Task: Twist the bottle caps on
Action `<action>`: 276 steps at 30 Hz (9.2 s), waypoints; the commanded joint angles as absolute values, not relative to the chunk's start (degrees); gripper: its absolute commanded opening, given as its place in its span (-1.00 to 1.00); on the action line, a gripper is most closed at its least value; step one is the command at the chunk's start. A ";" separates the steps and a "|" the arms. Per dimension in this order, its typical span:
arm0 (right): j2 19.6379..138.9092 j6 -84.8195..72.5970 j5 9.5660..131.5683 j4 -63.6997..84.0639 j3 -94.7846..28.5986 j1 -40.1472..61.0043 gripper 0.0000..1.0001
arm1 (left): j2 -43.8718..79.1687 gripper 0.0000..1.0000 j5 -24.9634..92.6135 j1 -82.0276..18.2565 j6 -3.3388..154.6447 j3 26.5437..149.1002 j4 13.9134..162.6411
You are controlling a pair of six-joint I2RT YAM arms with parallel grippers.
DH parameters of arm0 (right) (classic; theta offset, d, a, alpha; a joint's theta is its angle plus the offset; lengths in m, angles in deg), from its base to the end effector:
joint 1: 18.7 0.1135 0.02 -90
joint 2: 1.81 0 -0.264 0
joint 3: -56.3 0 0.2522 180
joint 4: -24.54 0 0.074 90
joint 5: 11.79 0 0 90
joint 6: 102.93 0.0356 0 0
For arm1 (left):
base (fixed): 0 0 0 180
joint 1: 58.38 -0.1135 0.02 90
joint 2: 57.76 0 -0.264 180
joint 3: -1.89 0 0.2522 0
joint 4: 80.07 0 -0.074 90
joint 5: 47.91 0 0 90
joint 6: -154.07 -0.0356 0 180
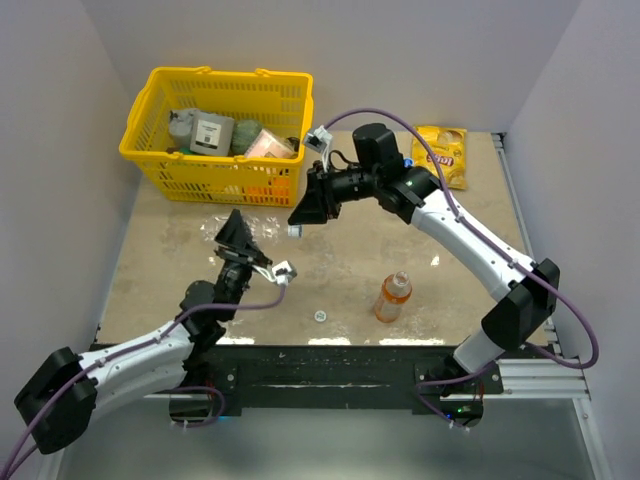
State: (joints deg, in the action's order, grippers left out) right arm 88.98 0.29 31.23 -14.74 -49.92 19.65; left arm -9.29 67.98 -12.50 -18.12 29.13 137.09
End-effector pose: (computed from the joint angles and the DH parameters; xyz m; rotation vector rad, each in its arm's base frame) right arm 0.2635 0.2417 0.4048 -1.0047 1.8605 1.3726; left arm 0.1379 -0.1198 0.2489 1.0023 0.9316 0.8265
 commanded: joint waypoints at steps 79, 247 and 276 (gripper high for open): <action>89.16 -68.65 65.72 -57.16 -63.72 14.36 -1.00 | -17.67 0.99 29.17 -25.07 44.47 57.84 65.87; 62.45 -54.42 63.52 -63.51 -20.49 16.28 0.59 | -14.43 0.96 12.74 -31.67 46.94 56.52 68.07; 54.45 -29.63 86.03 -38.62 -58.09 6.53 0.82 | 54.02 0.96 15.10 10.61 -14.32 110.31 34.40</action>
